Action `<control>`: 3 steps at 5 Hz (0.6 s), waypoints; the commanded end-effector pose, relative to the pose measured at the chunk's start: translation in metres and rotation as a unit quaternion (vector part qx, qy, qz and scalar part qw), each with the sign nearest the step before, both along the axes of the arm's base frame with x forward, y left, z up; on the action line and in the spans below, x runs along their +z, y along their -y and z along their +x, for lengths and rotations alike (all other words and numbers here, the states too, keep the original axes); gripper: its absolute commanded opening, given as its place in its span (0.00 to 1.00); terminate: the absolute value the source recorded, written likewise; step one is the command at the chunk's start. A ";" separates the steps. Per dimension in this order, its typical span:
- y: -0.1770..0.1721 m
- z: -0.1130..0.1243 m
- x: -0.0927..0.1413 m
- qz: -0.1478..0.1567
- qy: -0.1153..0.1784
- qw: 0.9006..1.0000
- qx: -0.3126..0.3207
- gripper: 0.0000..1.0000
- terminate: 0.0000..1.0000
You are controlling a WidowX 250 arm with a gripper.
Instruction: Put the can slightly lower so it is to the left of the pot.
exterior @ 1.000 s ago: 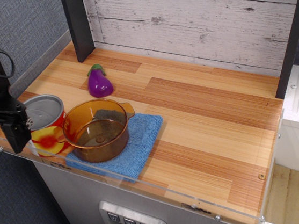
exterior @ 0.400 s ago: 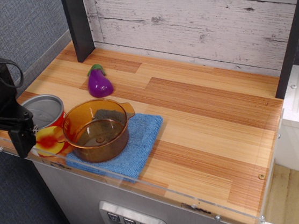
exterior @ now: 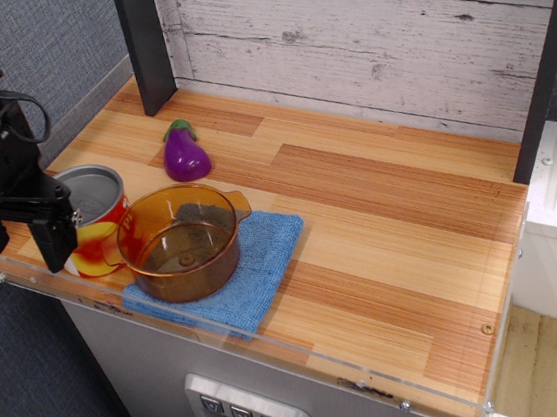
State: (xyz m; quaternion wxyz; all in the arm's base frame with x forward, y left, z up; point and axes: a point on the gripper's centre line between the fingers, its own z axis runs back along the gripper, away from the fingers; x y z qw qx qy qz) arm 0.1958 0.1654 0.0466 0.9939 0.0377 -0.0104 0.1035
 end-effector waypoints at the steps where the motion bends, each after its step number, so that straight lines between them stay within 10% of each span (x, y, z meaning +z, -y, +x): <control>1: -0.011 0.024 0.015 0.013 0.021 1.000 0.017 1.00 0.00; 3: -0.016 0.045 0.014 0.011 0.026 0.999 0.027 1.00 0.00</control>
